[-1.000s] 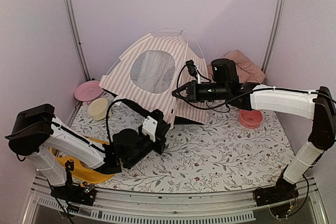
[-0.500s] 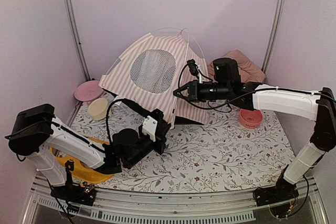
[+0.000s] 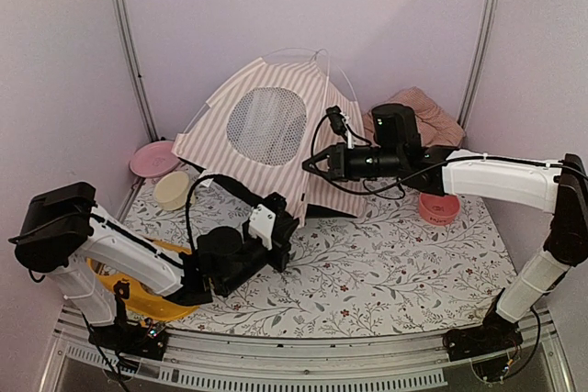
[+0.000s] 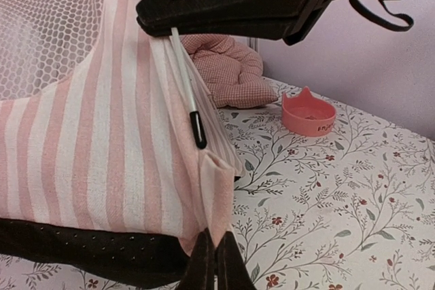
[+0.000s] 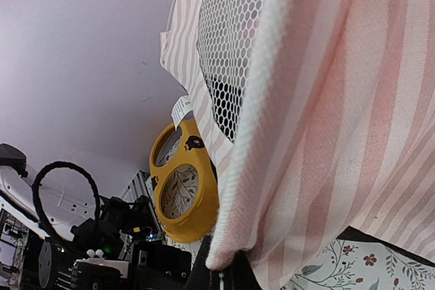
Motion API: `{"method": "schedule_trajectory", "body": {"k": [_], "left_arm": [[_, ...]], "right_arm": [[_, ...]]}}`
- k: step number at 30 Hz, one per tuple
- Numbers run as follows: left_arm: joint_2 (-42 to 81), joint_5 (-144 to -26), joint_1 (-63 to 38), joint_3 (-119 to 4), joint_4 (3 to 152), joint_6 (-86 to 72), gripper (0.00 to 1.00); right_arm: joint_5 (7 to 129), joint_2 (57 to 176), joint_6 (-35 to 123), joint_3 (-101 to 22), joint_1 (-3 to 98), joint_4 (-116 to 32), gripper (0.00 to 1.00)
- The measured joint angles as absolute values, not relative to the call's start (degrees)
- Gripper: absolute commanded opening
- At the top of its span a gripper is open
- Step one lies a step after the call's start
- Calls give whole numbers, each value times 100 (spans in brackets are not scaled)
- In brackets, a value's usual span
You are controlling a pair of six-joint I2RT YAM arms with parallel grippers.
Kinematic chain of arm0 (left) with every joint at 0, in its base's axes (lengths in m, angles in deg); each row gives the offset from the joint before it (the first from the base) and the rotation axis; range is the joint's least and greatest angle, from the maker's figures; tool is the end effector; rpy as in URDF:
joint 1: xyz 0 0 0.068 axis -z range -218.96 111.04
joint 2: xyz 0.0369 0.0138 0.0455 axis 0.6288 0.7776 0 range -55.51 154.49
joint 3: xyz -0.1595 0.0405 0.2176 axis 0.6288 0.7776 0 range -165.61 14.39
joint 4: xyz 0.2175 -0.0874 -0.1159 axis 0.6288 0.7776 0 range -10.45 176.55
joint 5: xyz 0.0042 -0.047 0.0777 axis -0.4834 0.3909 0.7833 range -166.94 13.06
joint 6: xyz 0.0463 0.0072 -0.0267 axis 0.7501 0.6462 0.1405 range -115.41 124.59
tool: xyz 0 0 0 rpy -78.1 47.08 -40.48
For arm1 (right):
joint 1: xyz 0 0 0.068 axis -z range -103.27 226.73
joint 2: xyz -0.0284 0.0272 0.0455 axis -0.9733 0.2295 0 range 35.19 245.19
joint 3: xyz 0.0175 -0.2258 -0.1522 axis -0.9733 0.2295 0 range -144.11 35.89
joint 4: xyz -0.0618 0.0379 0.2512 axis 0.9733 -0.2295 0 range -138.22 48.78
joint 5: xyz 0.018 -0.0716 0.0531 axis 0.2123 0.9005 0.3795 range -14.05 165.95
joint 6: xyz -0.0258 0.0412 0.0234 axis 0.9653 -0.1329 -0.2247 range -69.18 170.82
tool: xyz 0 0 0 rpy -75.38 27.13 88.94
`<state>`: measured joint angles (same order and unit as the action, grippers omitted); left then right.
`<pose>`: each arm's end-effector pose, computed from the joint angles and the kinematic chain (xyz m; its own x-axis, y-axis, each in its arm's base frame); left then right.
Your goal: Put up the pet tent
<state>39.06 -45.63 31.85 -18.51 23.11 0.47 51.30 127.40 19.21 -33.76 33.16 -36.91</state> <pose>0.1208 -0.2907 0.1800 -0.0756 0.0304 -0.9967 0.6329 0.7738 -0.0244 0.2654 0.2729 0.3054 -0.6720 0.0182 -0.7403 -0.6589 0.4415 0.6090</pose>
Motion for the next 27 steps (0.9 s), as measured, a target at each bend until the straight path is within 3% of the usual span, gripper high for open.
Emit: {"method": "schedule_trajectory", "body": {"k": [27], "left_arm": [[3871, -4688, 3204, -1620, 2328, -91, 0]], "right_arm": [[5360, 12646, 1918, -2937, 3135, -3395, 0]]}}
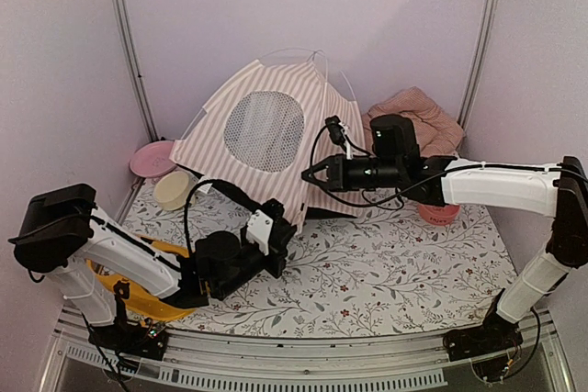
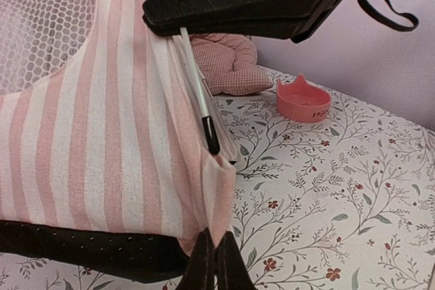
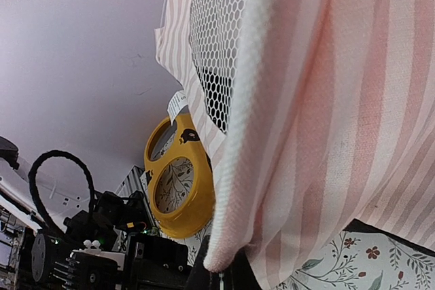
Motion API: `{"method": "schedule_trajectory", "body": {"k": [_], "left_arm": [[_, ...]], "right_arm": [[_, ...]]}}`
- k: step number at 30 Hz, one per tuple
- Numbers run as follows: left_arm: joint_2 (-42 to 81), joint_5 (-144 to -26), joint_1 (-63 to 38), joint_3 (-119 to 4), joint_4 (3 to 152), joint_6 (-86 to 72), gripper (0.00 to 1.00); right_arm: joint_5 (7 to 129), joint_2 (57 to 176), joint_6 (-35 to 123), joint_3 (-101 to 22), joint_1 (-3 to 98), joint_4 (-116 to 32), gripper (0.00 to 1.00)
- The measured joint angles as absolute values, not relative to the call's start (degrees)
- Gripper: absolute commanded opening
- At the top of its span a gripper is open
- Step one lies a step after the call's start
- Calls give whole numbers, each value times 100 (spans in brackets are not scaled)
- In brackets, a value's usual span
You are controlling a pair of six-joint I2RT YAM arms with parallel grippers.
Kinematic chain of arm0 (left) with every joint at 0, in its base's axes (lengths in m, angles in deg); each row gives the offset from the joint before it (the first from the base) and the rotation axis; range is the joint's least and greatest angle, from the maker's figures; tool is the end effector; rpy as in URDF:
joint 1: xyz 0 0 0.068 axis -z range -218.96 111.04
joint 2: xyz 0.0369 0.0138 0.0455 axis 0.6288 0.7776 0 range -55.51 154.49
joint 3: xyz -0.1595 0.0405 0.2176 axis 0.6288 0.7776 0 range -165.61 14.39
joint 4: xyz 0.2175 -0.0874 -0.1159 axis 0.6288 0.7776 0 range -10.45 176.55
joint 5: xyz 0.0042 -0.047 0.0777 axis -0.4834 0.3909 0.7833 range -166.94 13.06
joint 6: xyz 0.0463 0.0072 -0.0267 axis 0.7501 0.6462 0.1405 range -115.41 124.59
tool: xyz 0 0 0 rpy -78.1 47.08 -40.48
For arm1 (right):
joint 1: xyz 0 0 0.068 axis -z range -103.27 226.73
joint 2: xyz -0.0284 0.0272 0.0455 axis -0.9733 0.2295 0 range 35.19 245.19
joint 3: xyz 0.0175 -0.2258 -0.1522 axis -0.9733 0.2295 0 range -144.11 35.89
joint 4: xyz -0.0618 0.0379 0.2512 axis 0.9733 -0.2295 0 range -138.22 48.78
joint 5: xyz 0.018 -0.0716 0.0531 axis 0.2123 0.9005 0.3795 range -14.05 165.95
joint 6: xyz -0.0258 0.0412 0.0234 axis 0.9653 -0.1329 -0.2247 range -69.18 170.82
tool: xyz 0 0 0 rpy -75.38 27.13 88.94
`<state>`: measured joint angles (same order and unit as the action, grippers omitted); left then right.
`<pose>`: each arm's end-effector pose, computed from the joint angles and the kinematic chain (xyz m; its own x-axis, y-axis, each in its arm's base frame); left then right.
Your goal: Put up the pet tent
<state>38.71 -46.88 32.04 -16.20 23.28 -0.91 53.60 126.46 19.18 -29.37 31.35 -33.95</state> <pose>0.1165 -0.2836 0.1705 -0.1044 0.0484 -0.9934 0.6495 0.7597 -0.0312 0.2528 0.2753 0.2896 -0.6702 0.0116 -0.7421 -0.6574 0.4548 0.6008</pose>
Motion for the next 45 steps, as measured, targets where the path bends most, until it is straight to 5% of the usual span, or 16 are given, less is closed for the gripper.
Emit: {"method": "schedule_trajectory", "body": {"k": [45], "left_arm": [[3219, -5002, 3027, -1805, 3281, -283, 0]], "right_arm": [[5919, 12703, 2069, -2906, 2702, -3140, 0]]}}
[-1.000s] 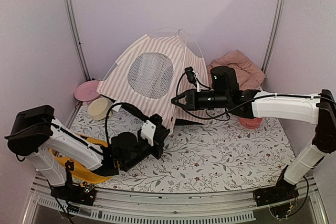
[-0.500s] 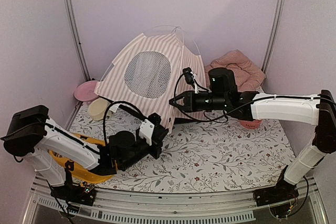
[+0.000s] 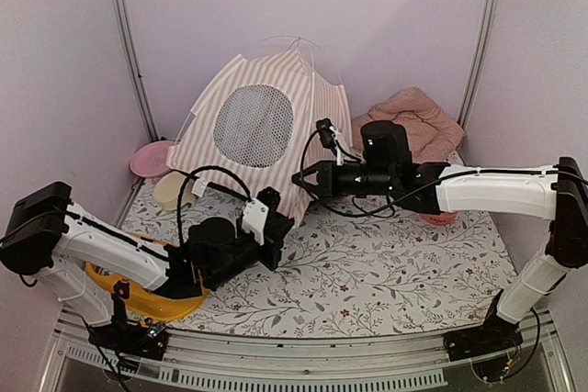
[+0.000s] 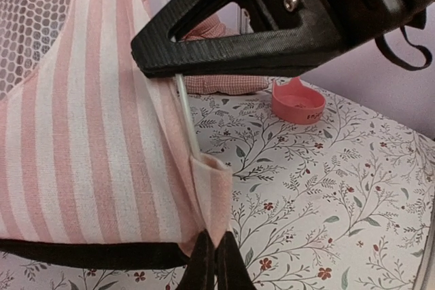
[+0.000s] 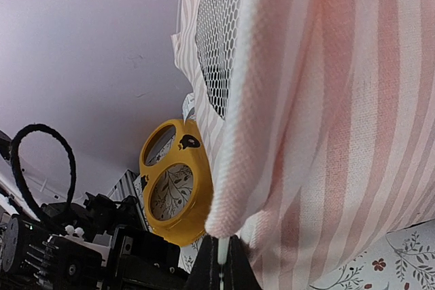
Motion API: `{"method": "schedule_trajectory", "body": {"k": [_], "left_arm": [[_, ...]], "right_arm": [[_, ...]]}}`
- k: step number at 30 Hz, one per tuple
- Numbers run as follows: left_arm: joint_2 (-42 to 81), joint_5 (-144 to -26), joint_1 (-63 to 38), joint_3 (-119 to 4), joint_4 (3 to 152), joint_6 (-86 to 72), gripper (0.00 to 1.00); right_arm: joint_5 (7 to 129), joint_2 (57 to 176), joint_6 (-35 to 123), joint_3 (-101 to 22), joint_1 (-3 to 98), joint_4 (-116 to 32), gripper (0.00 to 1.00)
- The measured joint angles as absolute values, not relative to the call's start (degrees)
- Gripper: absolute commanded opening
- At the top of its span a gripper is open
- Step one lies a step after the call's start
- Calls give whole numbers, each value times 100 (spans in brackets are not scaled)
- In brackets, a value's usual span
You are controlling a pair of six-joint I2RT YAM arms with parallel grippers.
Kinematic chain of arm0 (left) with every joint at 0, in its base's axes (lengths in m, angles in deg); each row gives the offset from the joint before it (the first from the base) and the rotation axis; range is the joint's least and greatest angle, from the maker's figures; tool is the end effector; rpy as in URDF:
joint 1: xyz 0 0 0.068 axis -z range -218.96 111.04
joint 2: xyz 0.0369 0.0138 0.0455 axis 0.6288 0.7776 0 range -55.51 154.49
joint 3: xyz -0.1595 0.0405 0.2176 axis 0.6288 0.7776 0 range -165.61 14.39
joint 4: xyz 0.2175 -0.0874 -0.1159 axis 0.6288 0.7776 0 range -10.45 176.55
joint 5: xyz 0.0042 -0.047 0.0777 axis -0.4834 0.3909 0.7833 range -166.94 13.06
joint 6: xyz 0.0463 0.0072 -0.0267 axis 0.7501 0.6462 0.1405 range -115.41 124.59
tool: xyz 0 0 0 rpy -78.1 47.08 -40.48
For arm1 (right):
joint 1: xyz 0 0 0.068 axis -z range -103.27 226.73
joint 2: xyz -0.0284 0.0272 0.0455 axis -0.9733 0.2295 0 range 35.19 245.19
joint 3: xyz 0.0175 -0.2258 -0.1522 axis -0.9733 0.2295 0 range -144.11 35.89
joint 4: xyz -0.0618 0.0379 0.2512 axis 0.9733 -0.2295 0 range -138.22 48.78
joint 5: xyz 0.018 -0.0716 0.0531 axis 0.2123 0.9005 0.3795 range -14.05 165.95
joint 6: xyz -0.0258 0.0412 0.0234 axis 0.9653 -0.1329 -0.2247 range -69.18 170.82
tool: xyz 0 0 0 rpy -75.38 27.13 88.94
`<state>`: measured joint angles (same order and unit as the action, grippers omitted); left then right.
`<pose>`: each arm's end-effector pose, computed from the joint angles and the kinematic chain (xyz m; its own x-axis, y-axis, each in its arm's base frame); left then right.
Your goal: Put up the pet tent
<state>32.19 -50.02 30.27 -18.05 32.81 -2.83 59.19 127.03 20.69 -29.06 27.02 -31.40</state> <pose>0.1226 -0.2776 0.1945 -0.1392 0.0423 -0.9894 0.6624 0.7466 -0.0613 0.2363 0.2945 0.2883 -0.6203 0.0116 -0.7843 -0.6905 0.4661 0.5531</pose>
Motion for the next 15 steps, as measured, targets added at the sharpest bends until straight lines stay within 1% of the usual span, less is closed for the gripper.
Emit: {"method": "schedule_trajectory", "body": {"k": [4, 7, 12, 15], "left_arm": [[3088, -5298, 2837, -1805, 3430, -454, 0], [3047, -5512, 2695, -1805, 3511, -563, 3], [3044, -5872, 2498, -1808, 3712, -821, 20], [2948, -6089, 2411, -1812, 3705, -976, 36]], "right_arm": [[6090, 12733, 2122, -2906, 2619, -3048, 0], [6282, 12797, 2198, -2906, 2529, -2998, 0], [6665, 12941, 2393, -2919, 2368, -2993, 0], [6920, 13065, 2495, -2917, 2311, -3028, 0]]}}
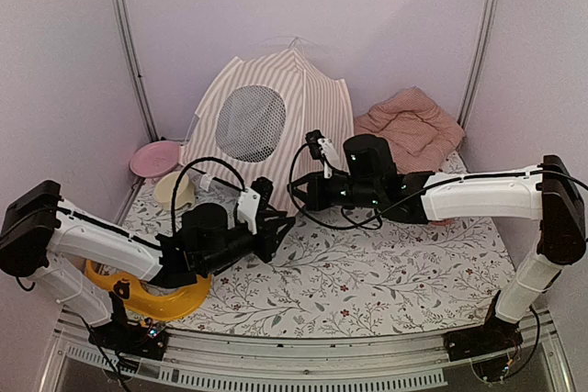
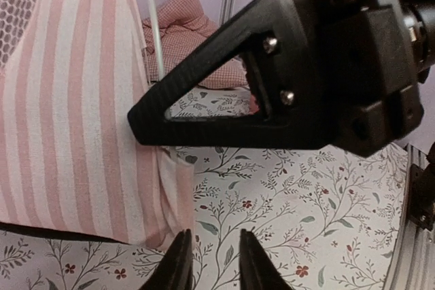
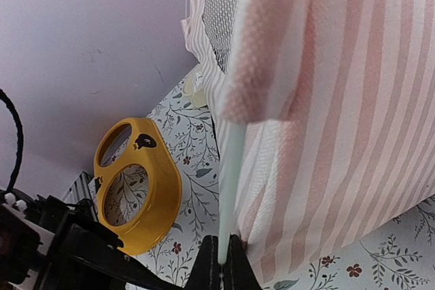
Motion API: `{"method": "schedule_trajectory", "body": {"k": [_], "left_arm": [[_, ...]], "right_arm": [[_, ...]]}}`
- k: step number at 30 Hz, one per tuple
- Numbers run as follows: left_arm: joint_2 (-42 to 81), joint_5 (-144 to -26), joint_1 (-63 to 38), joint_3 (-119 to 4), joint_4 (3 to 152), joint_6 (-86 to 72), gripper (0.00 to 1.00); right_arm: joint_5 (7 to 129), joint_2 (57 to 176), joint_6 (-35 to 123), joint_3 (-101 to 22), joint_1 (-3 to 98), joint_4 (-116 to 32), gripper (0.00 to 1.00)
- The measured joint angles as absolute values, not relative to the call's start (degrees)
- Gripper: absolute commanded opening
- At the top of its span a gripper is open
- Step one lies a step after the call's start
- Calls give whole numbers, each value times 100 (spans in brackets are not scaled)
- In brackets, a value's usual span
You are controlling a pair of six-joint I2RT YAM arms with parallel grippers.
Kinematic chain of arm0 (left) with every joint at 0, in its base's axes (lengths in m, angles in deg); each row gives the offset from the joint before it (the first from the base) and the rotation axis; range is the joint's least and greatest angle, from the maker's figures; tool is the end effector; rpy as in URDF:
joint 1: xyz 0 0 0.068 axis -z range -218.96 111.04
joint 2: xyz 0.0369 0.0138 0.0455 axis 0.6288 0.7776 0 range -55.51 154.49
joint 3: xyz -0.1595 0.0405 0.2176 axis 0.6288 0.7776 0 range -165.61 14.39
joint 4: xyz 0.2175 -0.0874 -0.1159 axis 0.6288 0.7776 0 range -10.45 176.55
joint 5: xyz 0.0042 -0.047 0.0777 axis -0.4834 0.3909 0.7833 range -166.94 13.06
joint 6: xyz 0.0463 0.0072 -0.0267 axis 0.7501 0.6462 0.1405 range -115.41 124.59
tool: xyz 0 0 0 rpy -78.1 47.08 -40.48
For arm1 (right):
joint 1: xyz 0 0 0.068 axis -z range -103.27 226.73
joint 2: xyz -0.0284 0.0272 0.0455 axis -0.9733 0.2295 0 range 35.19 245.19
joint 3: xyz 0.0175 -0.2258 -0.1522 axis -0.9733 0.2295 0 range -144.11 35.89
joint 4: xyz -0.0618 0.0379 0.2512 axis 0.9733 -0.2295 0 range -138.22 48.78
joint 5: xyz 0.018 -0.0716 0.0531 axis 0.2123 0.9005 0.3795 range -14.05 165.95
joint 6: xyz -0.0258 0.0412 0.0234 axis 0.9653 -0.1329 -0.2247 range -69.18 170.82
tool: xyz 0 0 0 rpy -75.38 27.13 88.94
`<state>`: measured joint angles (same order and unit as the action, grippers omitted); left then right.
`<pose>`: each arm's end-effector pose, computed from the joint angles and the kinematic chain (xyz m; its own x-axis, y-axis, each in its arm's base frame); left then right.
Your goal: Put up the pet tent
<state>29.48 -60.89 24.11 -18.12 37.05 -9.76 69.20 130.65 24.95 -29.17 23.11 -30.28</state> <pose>0.1449 -0.2634 0.2000 -0.2578 -0.0185 -0.9660 0.6911 0.6952 -0.1977 0.2279 0.3163 0.2677 -0.5554 -0.0233 -0.8313 -0.6923 0.5668 0.4467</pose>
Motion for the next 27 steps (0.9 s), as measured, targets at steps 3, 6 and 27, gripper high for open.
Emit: {"method": "schedule_trajectory", "body": {"k": [3, 6, 27], "left_arm": [[2723, -6242, 2383, -1812, 3716, -1101, 42], [2382, -6205, 2361, -1799, 3756, -1181, 42], [264, -5389, 481, -1281, 5847, -2355, 58]], "right_arm": [[7200, 13142, 2565, -2915, 2317, -3063, 0], [7410, 13212, 2651, -2915, 2317, -3065, 0], [7823, 12843, 2933, -2769, 2309, -3719, 72]]}}
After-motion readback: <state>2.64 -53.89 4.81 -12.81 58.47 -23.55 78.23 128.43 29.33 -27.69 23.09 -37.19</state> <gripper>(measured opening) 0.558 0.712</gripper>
